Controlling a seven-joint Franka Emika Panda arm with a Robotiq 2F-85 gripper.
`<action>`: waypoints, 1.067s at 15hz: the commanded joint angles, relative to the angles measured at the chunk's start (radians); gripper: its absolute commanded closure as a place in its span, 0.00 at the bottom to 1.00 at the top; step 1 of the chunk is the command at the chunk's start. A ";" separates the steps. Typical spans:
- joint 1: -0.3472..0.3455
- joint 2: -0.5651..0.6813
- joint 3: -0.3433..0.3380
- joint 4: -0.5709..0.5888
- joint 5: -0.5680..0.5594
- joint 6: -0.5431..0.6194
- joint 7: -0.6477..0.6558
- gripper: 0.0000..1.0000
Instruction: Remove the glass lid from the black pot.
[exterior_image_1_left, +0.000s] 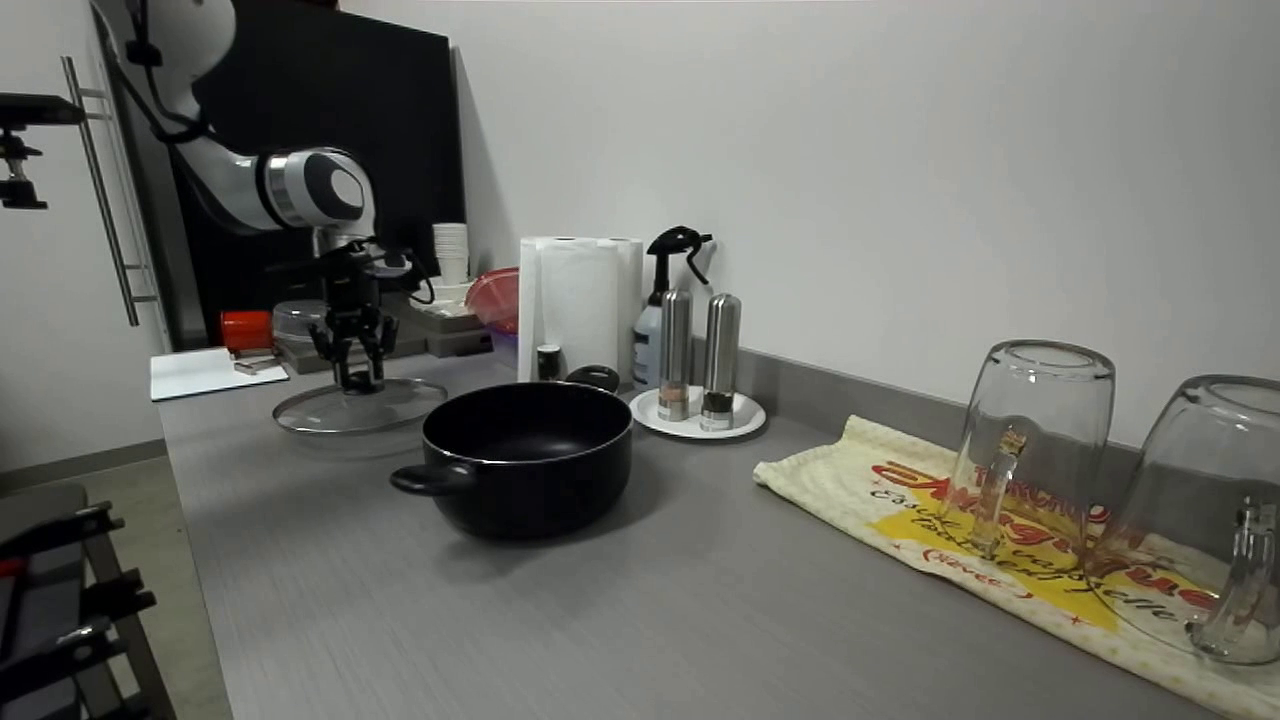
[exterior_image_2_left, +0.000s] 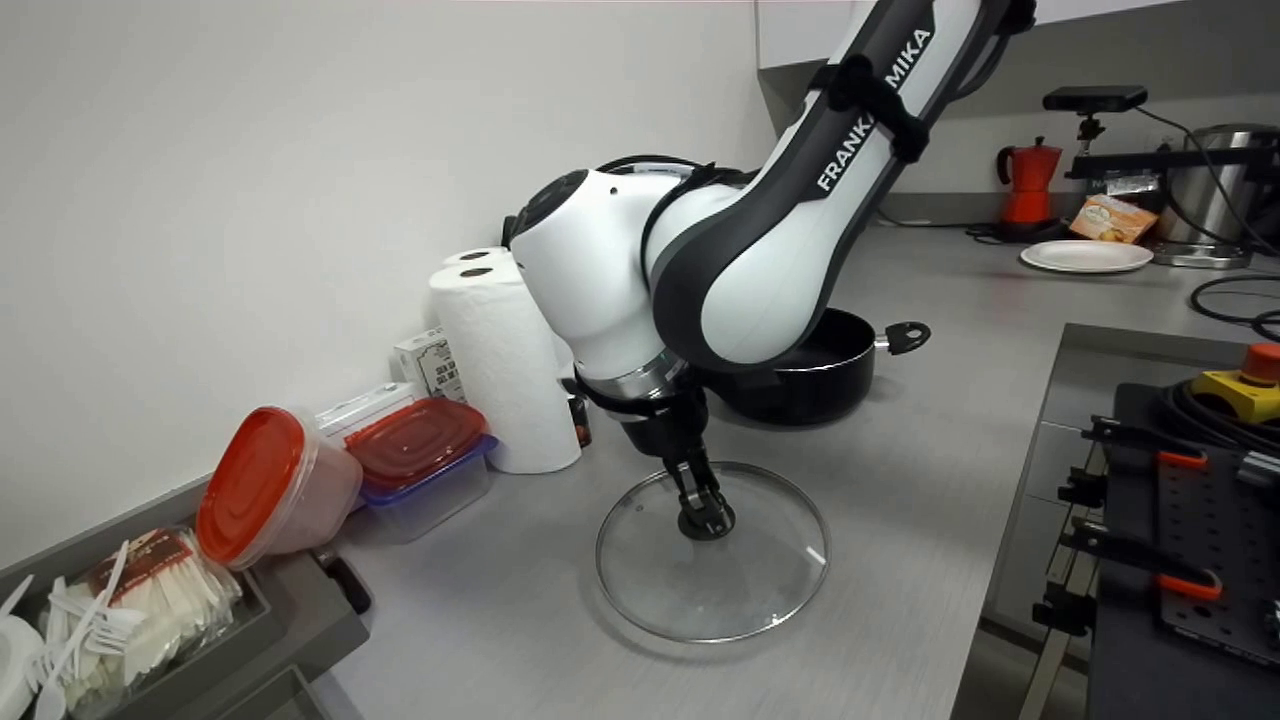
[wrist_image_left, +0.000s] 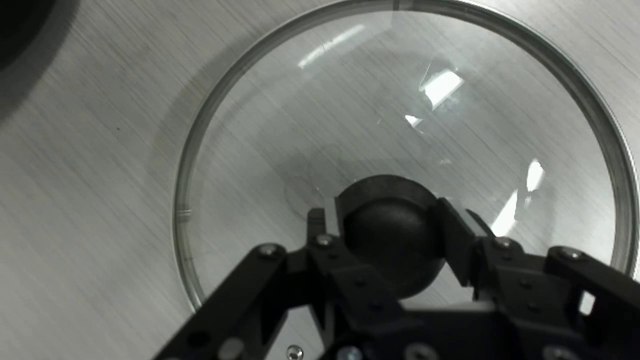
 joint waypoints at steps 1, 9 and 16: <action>0.020 -0.001 -0.017 0.027 -0.015 -0.009 0.042 0.76; 0.036 0.017 -0.034 0.013 -0.043 0.019 0.099 0.76; 0.049 0.033 -0.045 0.006 -0.064 0.058 0.141 0.51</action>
